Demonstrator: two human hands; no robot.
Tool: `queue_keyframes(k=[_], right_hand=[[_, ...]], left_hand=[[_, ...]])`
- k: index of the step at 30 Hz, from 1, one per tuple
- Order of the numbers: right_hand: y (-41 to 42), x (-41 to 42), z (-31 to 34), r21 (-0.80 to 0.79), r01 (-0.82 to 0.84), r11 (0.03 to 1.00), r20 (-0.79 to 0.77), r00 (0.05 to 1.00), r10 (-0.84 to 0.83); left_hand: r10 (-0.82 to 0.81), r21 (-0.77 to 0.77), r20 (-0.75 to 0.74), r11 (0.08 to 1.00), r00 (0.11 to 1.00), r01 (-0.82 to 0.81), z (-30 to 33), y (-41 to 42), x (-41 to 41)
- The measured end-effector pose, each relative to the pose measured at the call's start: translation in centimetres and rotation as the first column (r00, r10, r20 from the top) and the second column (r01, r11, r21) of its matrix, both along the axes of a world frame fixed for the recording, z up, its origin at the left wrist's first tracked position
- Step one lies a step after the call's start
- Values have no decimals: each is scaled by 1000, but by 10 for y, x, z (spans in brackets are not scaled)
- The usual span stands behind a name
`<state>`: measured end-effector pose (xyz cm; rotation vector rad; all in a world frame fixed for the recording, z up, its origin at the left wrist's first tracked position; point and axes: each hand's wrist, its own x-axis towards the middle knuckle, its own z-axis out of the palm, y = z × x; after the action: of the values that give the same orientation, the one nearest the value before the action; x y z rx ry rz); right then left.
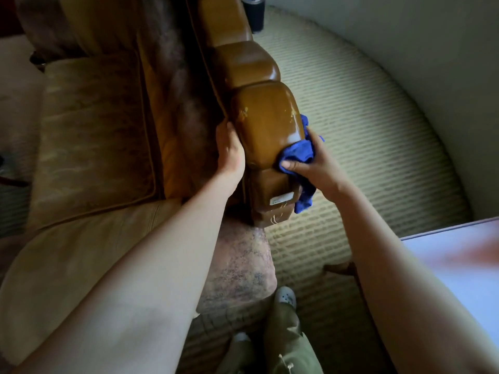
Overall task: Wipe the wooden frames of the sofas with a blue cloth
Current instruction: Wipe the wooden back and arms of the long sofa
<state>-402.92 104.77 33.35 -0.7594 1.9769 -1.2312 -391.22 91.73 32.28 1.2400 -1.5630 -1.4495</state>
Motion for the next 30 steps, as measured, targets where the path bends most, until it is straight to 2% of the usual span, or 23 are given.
queue_keyframes(k=[3, 5, 6, 10, 12, 14, 18, 19, 22, 24, 27, 28, 30], right_hand=[[-7, 19, 3, 90, 40, 995, -154, 988, -26], [-10, 34, 6, 95, 126, 987, -304, 948, -92], [-11, 31, 8, 90, 126, 988, -324, 942, -90], [-5, -13, 28, 254, -156, 955, -305, 924, 232], [1, -26, 33, 273, -220, 936, -298, 906, 300], [2, -16, 30, 232, -192, 954, -314, 913, 260], [-8, 35, 16, 129, 77, 989, -246, 968, -43], [-10, 33, 16, 134, 93, 987, -246, 968, -57], [-3, -1, 24, 187, -86, 979, -224, 966, 128], [5, -25, 21, 174, -145, 974, -155, 973, 172], [9, -18, 12, 174, 16, 985, -158, 987, 12], [9, -5, 7, 133, 108, 985, -200, 977, -80], [13, 33, 5, -52, 274, 960, -295, 914, -277]], left_hand=[[14, -15, -15, 1000, 1000, -15, -3, -1, -1], [9, -9, -15, 1000, 1000, -9, -3, -2, -2], [6, -4, -14, 1000, 1000, -6, -2, -1, -2], [-14, -17, 5, 1000, 1000, 14, 1, 2, 2], [-38, -21, -3, 999, 999, 38, 1, 4, 3], [-29, -32, -5, 999, 1000, 29, 0, 5, 2], [0, -14, -2, 1000, 1000, 0, -2, 4, 1], [10, -7, -15, 1000, 1000, -10, -1, 4, 1], [23, 2, -23, 1000, 999, -23, 0, 4, 1], [20, 14, -1, 1000, 1000, -20, -1, 3, 0], [40, 12, 8, 999, 999, -40, 0, 4, 0], [39, 10, 3, 999, 999, -39, 2, 5, 1], [14, 46, -7, 999, 1000, -14, 8, 5, 3]])
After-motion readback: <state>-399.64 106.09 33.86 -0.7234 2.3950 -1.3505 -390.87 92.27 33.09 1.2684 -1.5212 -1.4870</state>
